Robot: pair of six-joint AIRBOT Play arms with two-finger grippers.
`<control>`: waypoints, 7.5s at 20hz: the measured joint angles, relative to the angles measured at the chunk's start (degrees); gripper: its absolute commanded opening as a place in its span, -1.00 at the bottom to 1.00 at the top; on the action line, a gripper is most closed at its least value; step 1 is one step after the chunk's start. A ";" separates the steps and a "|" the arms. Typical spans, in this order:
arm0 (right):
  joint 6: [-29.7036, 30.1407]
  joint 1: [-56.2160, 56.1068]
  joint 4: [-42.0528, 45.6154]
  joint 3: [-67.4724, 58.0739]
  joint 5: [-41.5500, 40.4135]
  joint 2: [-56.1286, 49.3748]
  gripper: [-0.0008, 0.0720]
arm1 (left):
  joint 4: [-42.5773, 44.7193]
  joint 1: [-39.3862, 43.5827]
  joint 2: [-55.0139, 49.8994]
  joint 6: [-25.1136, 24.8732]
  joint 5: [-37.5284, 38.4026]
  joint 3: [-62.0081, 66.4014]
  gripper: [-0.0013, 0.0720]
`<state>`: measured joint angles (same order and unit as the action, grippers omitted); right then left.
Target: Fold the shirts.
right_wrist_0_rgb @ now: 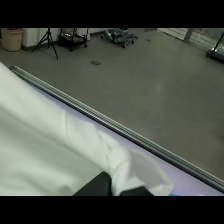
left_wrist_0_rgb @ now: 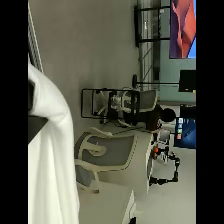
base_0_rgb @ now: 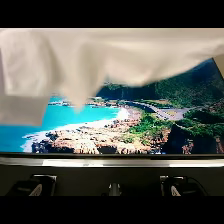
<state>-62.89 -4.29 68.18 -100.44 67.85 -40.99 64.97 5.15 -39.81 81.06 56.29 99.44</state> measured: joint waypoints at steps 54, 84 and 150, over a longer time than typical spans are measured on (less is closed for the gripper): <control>11.30 21.81 -5.44 40.52 7.87 -43.98 0.25 | -15.54 -4.87 -31.32 -1.36 4.09 -68.65 -0.90; 9.79 16.57 7.82 -6.43 -10.47 2.89 -0.93 | -2.93 -23.28 -0.52 4.59 3.17 10.91 -0.91; 6.34 17.42 9.70 41.31 16.79 -35.69 0.07 | 5.18 -26.08 -30.42 -5.95 18.25 -60.15 0.31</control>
<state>-56.55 13.13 77.89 -59.13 84.64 -76.69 70.15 -20.93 -70.24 75.11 74.54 39.29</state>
